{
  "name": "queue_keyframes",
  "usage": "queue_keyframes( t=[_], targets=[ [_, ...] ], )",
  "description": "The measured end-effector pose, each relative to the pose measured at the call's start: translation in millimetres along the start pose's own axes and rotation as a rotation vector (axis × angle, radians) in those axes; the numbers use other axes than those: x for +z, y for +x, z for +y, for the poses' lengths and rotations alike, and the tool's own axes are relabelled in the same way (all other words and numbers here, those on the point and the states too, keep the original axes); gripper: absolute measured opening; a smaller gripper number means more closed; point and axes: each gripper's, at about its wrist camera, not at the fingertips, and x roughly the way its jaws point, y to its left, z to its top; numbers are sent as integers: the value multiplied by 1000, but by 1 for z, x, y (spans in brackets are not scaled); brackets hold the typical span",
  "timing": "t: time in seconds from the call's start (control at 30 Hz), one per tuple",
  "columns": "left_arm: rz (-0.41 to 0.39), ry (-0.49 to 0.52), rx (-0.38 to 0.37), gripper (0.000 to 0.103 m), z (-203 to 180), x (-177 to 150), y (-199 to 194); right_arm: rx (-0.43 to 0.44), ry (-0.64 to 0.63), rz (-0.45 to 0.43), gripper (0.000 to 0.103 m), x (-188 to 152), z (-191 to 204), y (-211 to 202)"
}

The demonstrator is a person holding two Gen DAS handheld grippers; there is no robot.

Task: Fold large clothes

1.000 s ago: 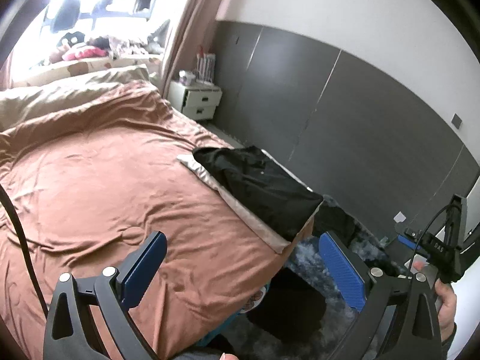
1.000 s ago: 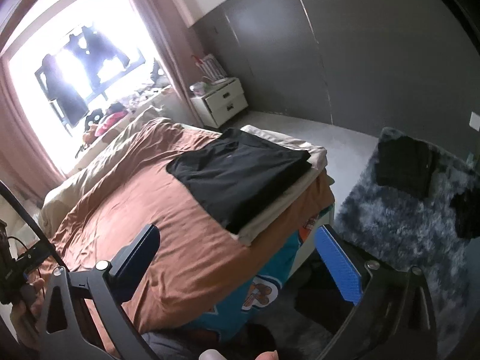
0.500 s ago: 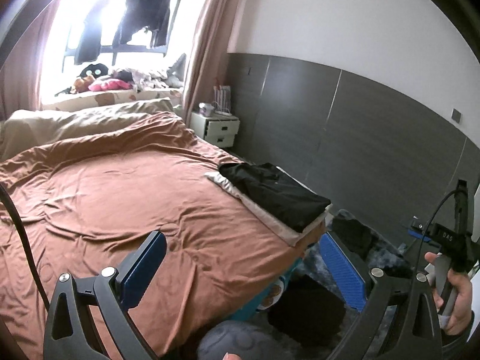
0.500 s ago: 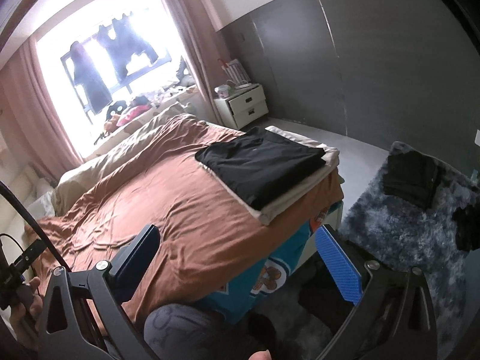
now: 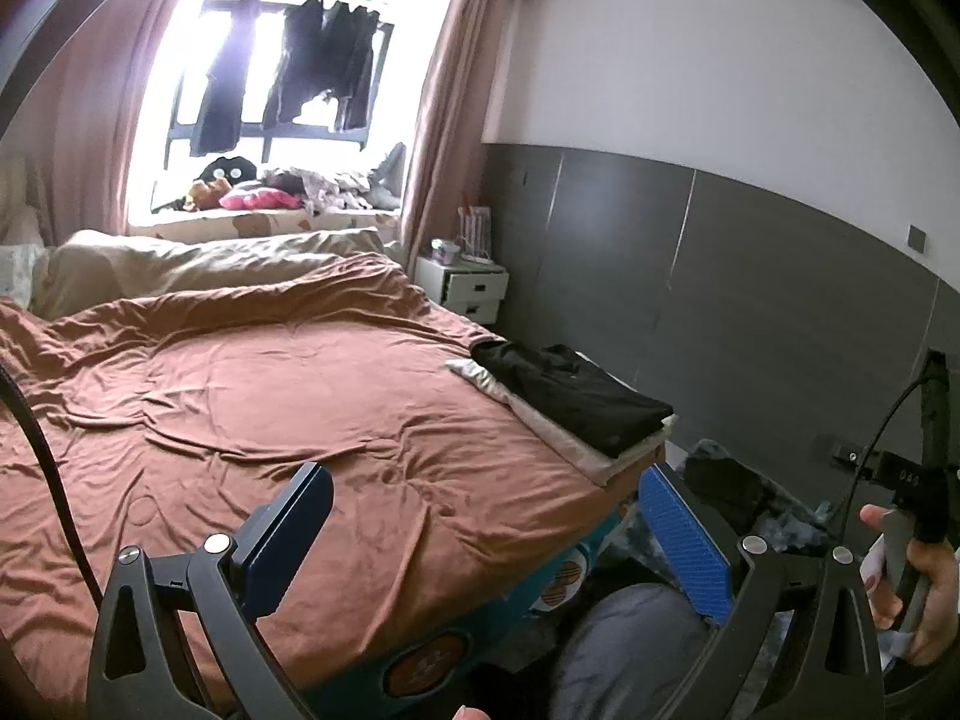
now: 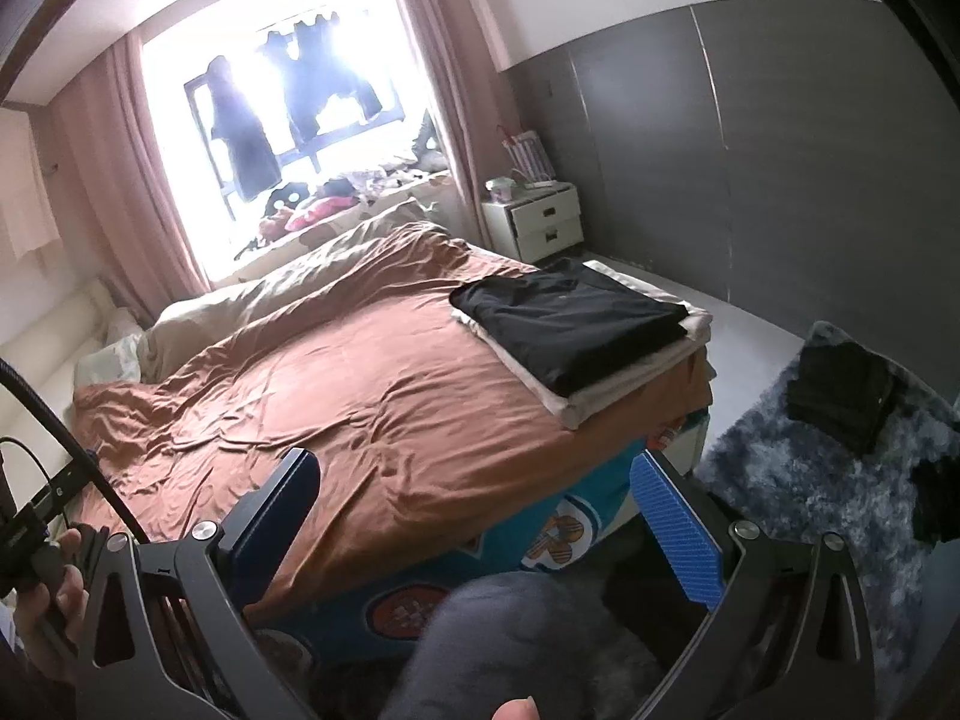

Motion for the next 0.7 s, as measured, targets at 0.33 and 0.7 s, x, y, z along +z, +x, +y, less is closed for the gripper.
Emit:
queue_keyframes(
  t=[0.33, 0.7],
  targets=[
    [-56, 19, 80, 103, -2, -50, -58, -14, -21, -47, 103, -53, 8, -28],
    [-110, 50, 201, 103, 0, -108, -114, -8, -78, -45, 103, -100, 22, -29]
  ],
)
